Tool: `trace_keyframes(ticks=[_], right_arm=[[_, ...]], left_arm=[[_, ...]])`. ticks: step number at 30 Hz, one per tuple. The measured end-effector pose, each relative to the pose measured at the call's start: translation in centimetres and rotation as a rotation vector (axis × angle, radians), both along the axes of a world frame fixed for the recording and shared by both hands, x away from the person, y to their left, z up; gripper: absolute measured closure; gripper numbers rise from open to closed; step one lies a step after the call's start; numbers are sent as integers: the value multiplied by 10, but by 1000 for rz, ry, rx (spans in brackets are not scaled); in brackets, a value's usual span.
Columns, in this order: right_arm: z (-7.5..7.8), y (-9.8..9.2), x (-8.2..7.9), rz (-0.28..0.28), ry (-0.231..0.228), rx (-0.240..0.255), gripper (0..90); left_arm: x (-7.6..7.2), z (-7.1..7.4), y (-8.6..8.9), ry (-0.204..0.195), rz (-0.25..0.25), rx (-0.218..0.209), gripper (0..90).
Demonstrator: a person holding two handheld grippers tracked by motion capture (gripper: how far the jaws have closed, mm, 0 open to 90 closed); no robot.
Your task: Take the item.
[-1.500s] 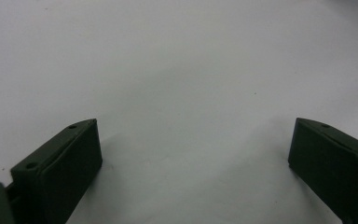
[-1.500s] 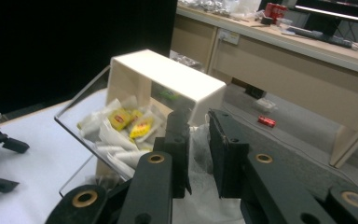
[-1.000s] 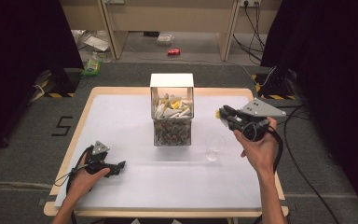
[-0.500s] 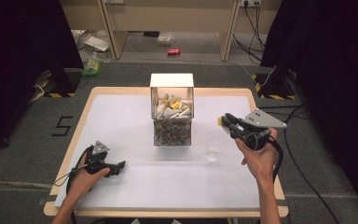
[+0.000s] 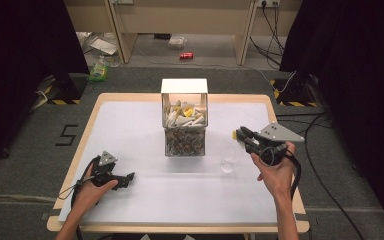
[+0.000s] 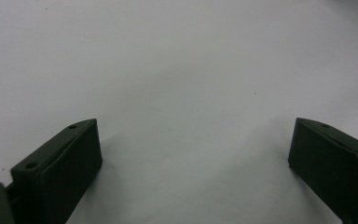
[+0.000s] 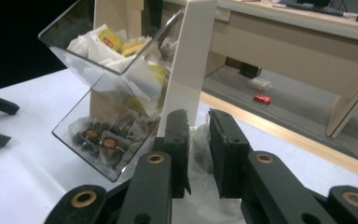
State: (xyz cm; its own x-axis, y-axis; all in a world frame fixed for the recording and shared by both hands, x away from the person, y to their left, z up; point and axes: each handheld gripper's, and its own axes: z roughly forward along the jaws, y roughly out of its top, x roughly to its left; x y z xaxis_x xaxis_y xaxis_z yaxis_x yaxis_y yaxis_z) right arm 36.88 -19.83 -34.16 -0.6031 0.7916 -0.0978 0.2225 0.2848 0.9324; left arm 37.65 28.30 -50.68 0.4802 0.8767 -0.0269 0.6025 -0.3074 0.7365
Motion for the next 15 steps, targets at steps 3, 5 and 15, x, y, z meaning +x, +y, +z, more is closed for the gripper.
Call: trace_keyframes(ticks=[3,5,15], right_arm=[[-4,0,0,3,11,1,781],[-8,1,1,5,25,-2,781],[-23,5,3,12,61,-20,780]], left_arm=[[0,0,0,0,-1,0,18],[0,0,0,0,0,0,18],[0,0,0,0,-1,1,18]])
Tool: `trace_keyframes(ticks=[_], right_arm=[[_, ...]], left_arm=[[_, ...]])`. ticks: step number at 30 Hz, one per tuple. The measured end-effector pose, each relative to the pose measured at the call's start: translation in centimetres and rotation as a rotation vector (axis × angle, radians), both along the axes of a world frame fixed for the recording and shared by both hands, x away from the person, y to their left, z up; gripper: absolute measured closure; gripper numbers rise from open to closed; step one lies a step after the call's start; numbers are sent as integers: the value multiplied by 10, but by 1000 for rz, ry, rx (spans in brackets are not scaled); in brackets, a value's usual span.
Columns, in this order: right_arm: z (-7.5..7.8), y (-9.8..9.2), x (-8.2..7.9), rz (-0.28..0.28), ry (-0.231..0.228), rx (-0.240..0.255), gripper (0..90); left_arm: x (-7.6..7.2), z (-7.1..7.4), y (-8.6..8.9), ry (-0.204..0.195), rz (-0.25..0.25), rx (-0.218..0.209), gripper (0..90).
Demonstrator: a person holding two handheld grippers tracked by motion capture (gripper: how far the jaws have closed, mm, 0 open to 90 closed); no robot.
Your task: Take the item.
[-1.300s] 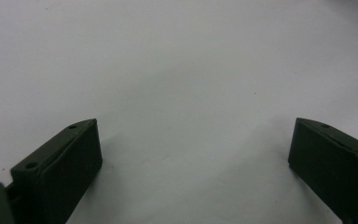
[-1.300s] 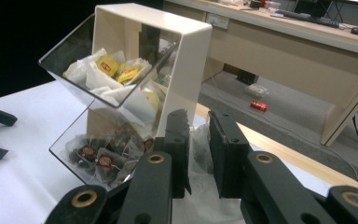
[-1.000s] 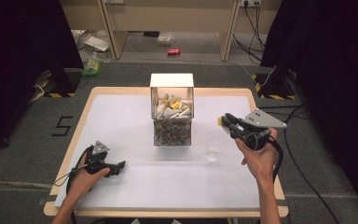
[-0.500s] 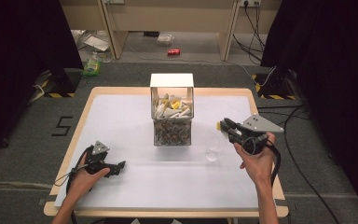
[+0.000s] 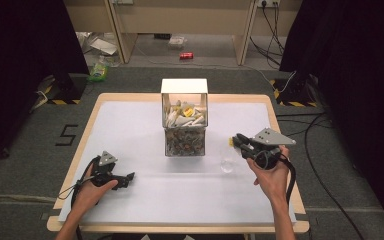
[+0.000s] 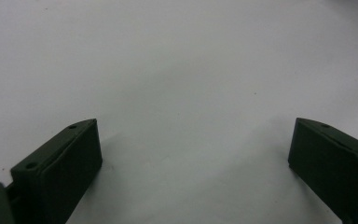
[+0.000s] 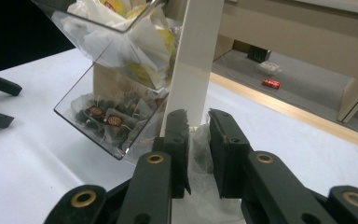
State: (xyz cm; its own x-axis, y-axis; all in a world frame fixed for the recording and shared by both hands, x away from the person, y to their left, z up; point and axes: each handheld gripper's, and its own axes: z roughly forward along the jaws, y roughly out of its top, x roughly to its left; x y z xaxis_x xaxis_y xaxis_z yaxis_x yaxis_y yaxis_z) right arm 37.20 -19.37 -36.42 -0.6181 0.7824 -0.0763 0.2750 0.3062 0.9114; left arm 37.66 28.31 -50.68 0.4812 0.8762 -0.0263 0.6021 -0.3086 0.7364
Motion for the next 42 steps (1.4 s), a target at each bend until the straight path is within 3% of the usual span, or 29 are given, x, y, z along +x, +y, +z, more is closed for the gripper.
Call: trace_keyframes(ticks=[22,42], right_arm=[[-33,1,12,-12,73,-20,777],[-49,9,19,-4,103,-60,764]], left_arm=[[0,0,0,0,-1,-1,18],[0,0,0,0,-2,1,18]])
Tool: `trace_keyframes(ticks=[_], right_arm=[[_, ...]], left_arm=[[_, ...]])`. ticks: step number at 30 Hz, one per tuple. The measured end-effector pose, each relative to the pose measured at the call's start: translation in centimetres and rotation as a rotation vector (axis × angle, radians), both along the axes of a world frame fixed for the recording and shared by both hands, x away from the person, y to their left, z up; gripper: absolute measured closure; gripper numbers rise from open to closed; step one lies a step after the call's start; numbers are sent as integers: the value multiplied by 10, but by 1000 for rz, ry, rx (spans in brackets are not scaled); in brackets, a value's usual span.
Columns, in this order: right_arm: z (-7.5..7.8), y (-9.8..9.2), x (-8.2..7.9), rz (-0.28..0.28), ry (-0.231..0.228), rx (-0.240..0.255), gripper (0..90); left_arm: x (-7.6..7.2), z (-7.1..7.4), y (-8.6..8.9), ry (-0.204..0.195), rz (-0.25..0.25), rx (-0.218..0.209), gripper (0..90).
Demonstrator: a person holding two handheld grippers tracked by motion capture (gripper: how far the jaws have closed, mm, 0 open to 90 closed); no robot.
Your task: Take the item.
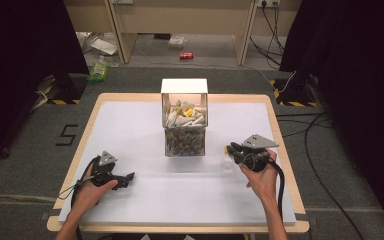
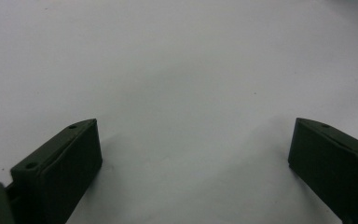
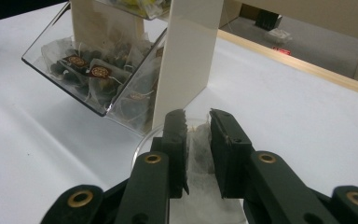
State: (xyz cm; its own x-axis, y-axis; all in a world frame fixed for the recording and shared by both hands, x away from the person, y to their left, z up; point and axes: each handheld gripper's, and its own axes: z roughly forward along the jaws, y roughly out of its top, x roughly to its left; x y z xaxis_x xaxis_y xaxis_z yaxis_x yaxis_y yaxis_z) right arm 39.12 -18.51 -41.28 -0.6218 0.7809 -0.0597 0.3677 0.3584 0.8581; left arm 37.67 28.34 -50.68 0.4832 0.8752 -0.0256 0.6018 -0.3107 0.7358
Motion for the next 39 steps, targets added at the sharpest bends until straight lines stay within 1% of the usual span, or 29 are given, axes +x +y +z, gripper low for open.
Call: trace_keyframes(ticks=[9,28,29,30,32,33,35,36,37,38,39], right_arm=[[-4,1,2,-3,8,-3,735],[-1,-1,3,-18,0,11,661],[0,-2,2,-19,-3,13,643],[0,-2,2,-19,-3,13,643],[1,-3,2,-31,-2,22,596],[1,-3,2,-31,-2,22,596],[2,-4,1,-35,3,24,520],[2,-4,1,-35,3,24,520],[4,-3,1,-40,0,21,444],[4,-3,1,-44,-2,22,419],[4,-3,1,-44,-2,22,419]], left_arm=[[0,0,0,0,2,-2,18],[0,0,0,0,0,0,18],[0,0,0,1,1,0,18],[0,0,0,1,1,0,18],[0,0,0,1,1,0,18],[0,0,0,0,0,0,18],[0,0,0,1,-1,1,18],[0,0,0,1,-1,1,18],[0,0,0,-1,1,-2,18],[0,0,0,-1,1,-2,18],[0,0,0,0,1,-3,18]])
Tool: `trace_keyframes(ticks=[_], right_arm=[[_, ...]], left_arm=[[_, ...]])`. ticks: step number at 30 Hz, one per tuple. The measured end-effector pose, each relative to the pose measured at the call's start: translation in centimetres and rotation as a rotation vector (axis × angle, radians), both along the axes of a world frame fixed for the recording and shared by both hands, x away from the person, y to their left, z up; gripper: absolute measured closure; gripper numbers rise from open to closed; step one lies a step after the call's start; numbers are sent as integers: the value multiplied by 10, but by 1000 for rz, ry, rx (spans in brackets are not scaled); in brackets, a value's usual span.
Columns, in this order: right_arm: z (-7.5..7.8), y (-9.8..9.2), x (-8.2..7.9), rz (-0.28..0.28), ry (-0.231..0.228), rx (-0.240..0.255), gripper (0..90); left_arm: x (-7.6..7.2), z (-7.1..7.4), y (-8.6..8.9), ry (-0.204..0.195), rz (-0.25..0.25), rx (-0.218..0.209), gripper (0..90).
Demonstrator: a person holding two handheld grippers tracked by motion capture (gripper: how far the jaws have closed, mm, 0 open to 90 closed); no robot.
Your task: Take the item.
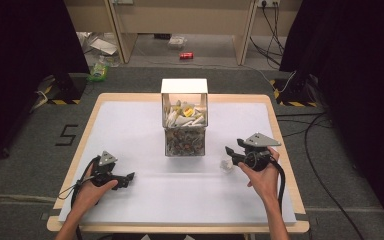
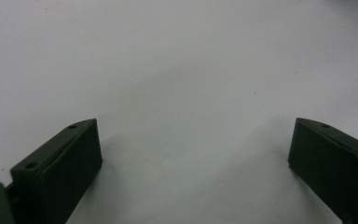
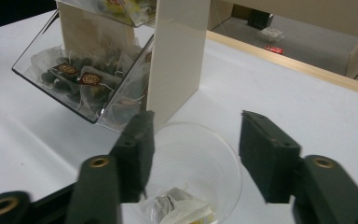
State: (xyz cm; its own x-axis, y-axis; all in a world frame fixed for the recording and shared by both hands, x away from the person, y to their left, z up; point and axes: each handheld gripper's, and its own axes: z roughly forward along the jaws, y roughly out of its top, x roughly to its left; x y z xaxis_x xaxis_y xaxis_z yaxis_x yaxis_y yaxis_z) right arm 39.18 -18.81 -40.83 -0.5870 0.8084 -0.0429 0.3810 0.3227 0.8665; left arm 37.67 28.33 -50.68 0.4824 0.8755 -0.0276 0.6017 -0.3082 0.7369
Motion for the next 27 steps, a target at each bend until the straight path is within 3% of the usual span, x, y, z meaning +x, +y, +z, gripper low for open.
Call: trace_keyframes(ticks=[7,27], right_arm=[[3,2,0,-33,12,-2,199],[0,-7,-6,-51,20,30,165]], left_arm=[[0,0,0,0,1,1,18],[0,0,0,0,0,-1,18]])
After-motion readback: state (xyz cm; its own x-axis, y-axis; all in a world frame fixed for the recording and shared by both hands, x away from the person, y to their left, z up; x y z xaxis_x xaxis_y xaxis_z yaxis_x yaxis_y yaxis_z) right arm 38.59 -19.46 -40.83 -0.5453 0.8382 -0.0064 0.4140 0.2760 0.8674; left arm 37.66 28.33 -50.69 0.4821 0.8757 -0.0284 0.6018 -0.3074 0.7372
